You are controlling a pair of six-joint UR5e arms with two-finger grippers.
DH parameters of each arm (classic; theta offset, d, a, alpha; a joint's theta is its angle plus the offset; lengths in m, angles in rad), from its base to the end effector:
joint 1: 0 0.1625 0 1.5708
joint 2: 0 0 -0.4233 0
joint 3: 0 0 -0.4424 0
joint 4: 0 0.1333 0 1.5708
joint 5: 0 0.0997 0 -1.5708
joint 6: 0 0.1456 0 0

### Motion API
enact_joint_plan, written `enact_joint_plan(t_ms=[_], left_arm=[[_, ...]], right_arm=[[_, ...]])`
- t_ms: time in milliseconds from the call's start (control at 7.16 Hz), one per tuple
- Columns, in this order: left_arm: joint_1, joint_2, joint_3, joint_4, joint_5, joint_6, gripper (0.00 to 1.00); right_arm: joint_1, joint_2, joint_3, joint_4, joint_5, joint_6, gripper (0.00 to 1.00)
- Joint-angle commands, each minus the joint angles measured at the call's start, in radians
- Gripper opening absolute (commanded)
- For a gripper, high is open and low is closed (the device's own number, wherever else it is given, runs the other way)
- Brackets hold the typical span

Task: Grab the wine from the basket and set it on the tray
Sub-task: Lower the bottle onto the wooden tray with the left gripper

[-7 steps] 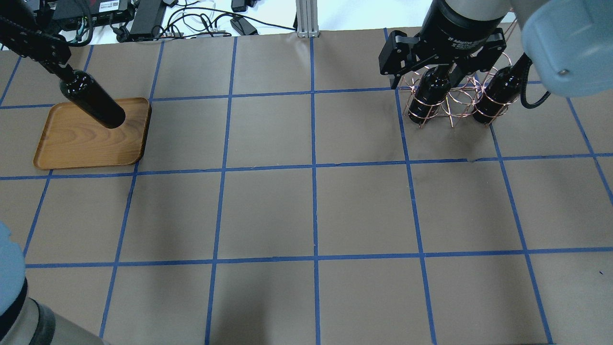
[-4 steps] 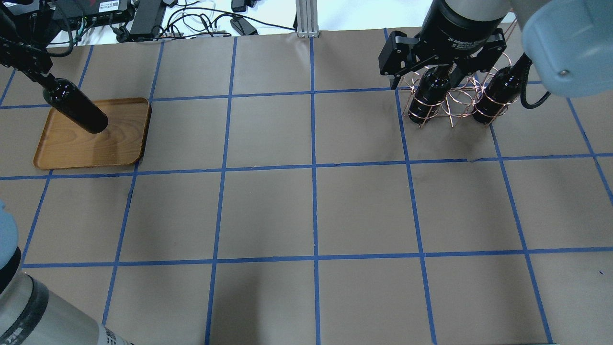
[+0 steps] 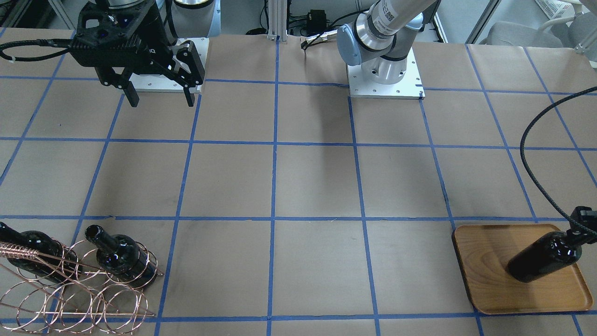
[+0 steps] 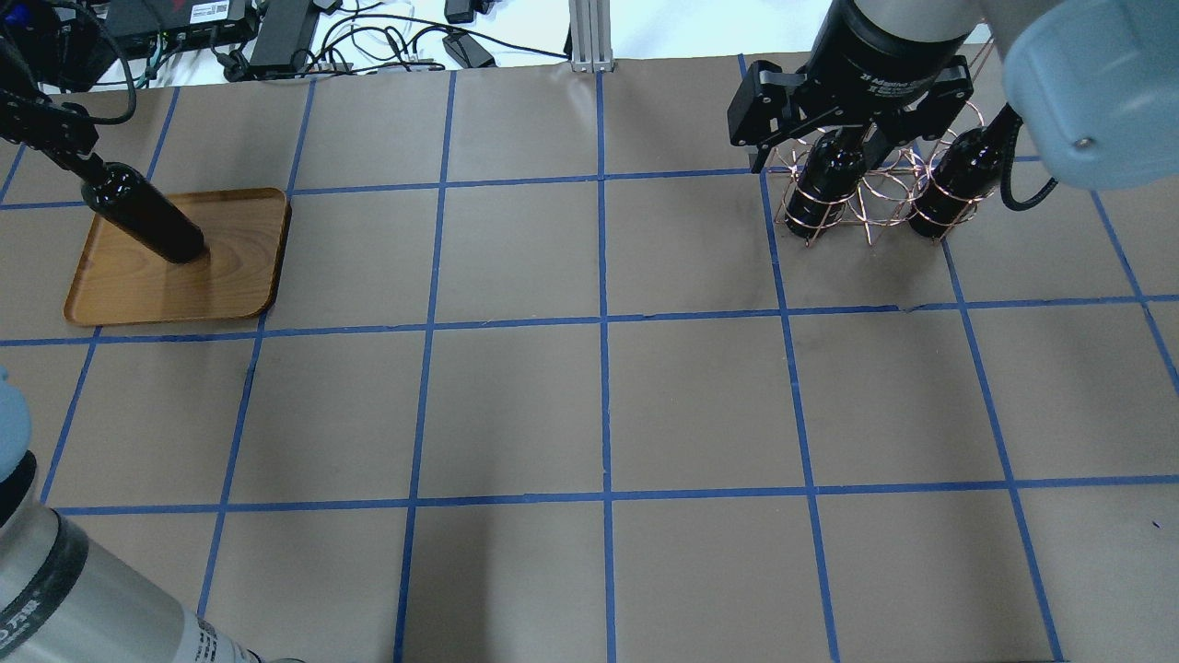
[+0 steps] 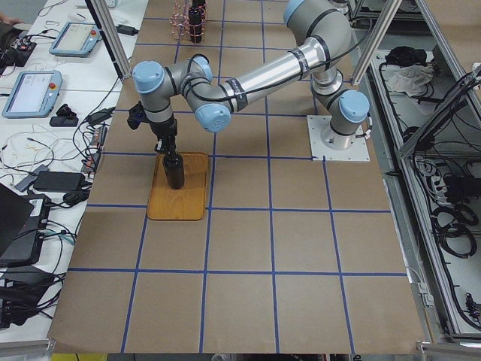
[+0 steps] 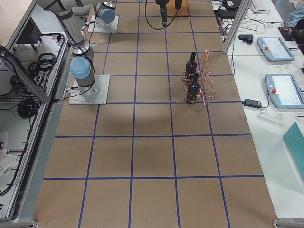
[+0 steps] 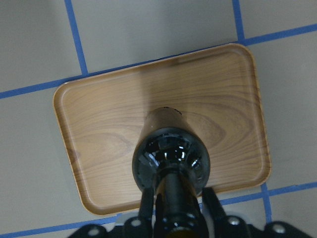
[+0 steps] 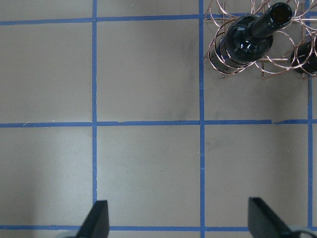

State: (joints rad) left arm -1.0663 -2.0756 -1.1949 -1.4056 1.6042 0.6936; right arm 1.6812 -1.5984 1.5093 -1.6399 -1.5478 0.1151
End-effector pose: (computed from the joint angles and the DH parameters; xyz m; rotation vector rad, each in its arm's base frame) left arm 0.2493 -0.7172 0.3343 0.2911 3.0798 -0.0172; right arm 0.1965 -0.5319 0.4970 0.0044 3.0918 -0.2395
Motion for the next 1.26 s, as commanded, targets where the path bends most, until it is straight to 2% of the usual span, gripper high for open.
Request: enact_joint_plan(t_ms=[0,279,419,699,1118], left_arm=[[0.002,0.027,-0.011,-0.001,0.008,-0.005,1.00],[-0.020,0.092,-0.017,-0.029,0.019,-0.016,1.00],[-0.033,0.141,-0.023,-0.086,0.005,-0.110,1.00],[-0.145,0.262,-0.084,-0.112,-0.056,-0.315,1.00],[-0.361,0.362,-0.156,-0.101,-0.041,-0.540,1.00]], right_arm=[[0.000,0.000,0.000,0.000,0.000,0.000,1.00],[0.002,0.000,0.000,0.000,0.000,0.000,1.00],[0.002,0.000,0.000,0.000,0.000,0.000,1.00],[0.002,0.000,0.000,0.000,0.000,0.000,1.00],[0.002,0.000,0.000,0.000,0.000,0.000,1.00]])
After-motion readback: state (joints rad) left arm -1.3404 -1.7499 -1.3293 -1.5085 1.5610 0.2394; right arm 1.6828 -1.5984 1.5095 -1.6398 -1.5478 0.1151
